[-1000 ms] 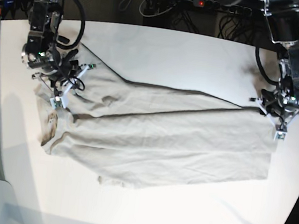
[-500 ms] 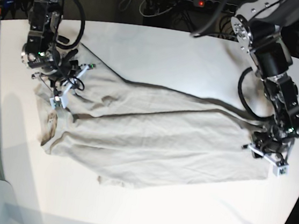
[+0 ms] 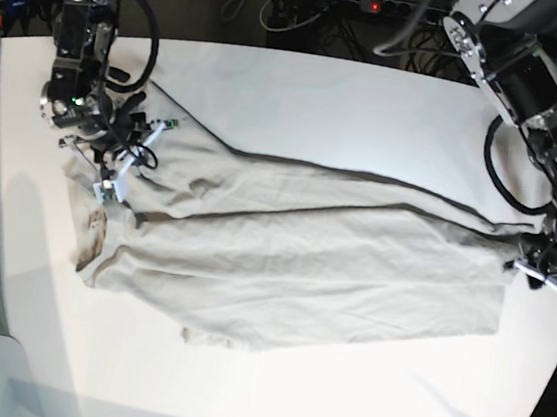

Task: Layout the t-shirt on the table in an organized manner, then fold the t-shirt properly
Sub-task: 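Regrasp the folded shirt edges with both grippers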

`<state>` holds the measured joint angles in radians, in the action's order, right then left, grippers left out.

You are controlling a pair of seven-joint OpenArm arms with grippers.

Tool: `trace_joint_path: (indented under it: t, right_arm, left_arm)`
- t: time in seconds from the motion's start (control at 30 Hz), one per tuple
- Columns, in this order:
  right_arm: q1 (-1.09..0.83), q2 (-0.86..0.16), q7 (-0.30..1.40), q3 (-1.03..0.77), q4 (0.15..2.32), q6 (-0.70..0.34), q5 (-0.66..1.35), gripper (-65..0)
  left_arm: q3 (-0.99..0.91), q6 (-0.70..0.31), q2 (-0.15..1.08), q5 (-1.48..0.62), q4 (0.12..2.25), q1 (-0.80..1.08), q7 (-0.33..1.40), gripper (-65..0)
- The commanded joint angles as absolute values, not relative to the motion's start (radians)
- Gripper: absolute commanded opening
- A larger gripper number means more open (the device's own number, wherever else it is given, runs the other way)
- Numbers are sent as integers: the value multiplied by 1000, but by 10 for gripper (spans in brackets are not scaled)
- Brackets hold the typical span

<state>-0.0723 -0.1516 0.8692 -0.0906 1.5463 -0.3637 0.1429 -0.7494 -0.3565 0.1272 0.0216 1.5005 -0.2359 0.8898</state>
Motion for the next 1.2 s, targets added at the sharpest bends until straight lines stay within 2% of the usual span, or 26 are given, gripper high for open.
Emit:
trace_joint_path:
  t: [0.0,0.3,0.53,1.07,1.13,1.17]
  right_arm:
    - [-82,-151,947,-87,1532,-384,128,-630]
    - [-68,-151,947,-87,1532,-384,128,-629]
    - [-68,-154,947,-87,1531,-384,128,-629]
    - [-68,-170,947,-87,1529,-384,128,-629]
    - [-67,-174,947,-87,1531,-384,128,-629]
    - [-65,-177,947,-87,1531,-384,128,-629]
  left_arm:
    - [-746,-363,150,13,1524,-237,877,-420]
    - [-647,-363,196,15,1426,-157,868,-420]
    - [-638,-361,202,21,1311,-168,746,-420]
    - [-636,-352,205,22,1036,-240,654,-420]
    - [-636,-351,205,22,997,-236,656,-438]
    - [-636,-351,205,22,972,-232,656,-475]
